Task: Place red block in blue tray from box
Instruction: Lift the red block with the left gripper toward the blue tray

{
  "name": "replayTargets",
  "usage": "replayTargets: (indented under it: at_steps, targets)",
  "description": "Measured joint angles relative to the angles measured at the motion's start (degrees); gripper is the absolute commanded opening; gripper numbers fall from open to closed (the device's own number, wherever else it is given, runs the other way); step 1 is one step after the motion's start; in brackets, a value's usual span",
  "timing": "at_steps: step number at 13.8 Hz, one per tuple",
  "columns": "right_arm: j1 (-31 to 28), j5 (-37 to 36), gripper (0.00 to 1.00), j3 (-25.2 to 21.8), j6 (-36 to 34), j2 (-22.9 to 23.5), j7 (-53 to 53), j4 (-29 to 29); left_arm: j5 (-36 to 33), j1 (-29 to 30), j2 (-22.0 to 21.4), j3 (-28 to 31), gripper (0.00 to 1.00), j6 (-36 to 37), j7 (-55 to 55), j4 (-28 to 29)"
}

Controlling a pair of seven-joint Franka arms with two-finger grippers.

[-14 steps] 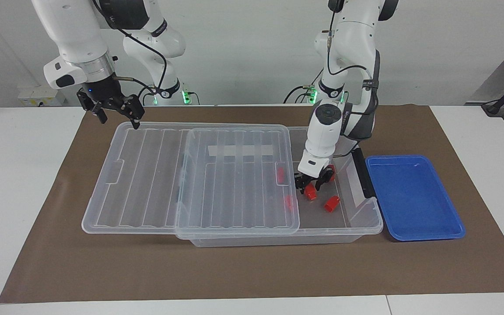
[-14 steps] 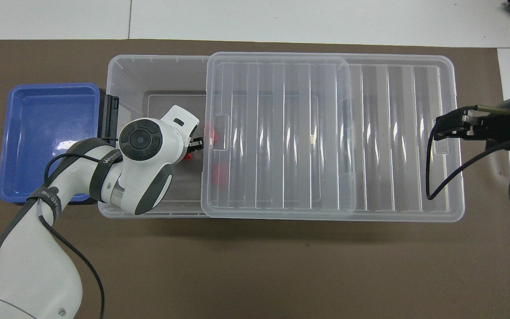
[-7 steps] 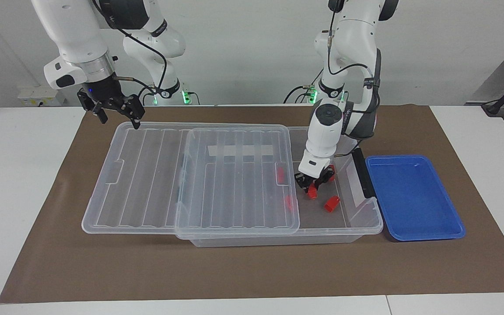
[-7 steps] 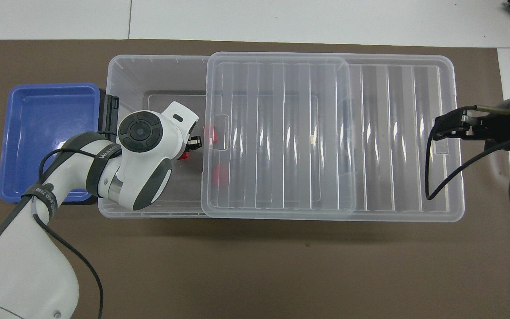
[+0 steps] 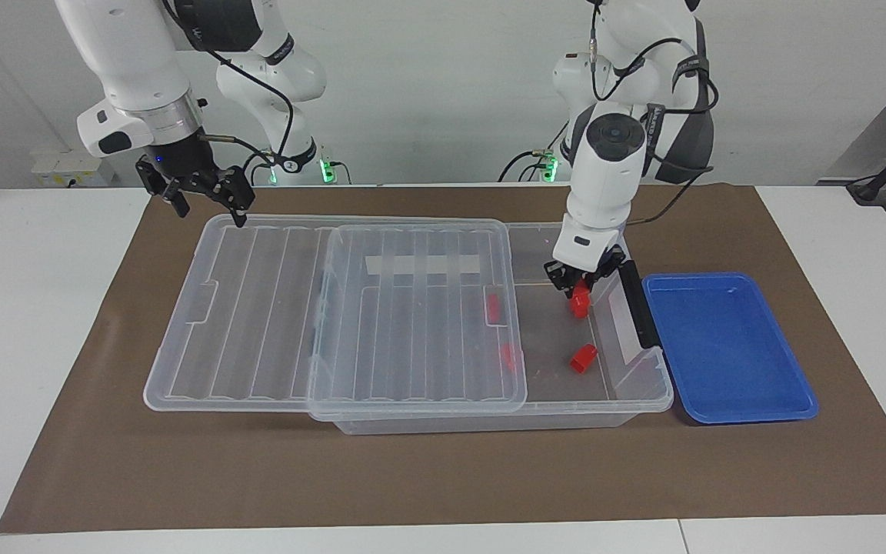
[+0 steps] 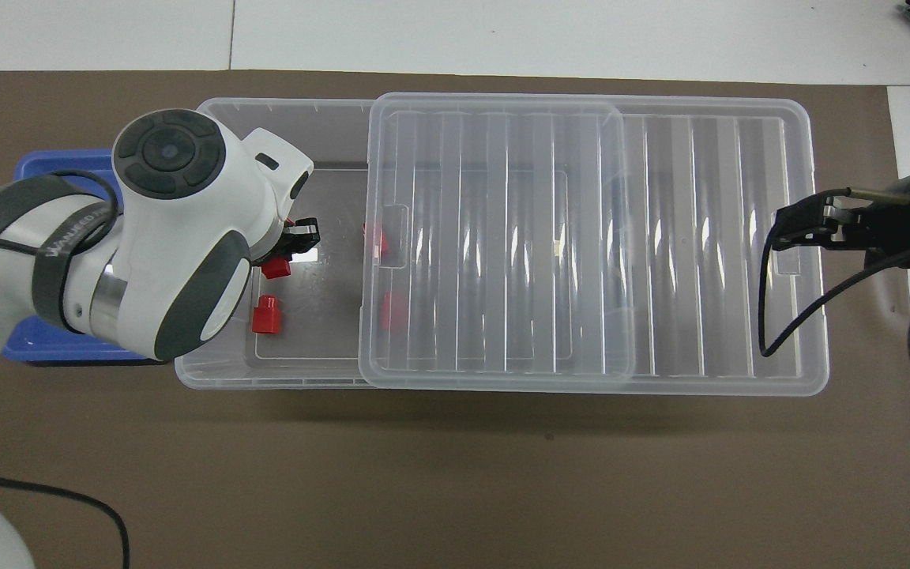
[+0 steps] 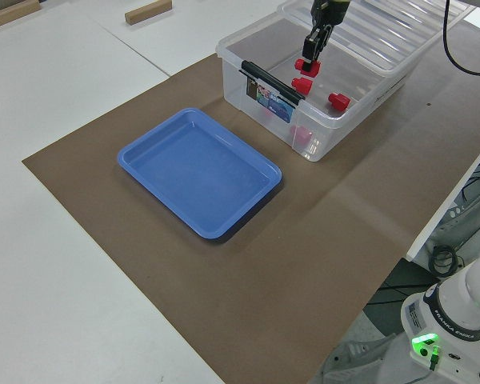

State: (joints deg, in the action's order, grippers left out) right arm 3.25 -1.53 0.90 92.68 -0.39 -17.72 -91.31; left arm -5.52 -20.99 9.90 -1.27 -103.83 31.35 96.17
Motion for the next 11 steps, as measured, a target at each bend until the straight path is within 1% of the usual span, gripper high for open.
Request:
replayTargets:
  at_steps: [2,4,8,10,11]
  targets:
    - [0.00,0.00,1.00,0.00,0.00,0.00,0.00,0.00,2.31,3.47,-0.88,0.18,0.00,6.94,-5.43,-4.75]
    - [0.00,0.00,1.00,0.00,0.00,0.00,0.00,0.00,3.36,8.32,-1.23,0.44,0.00,11.41,-12.78,-8.41]
    - [0.00,0.00,1.00,0.00,0.00,0.00,0.00,0.00,4.03,17.97,-1.60,0.94,0.00,12.03,-29.12,-9.08]
    - [0.00,0.00,1.00,0.00,0.00,0.00,0.00,0.00,4.13,20.60,-1.63,1.03,0.00,10.86,-33.56,-8.63]
    - [0.00,0.00,1.00,0.00,0.00,0.00,0.00,0.00,4.13,21.65,-1.82,1.07,0.00,8.77,-35.28,-7.43]
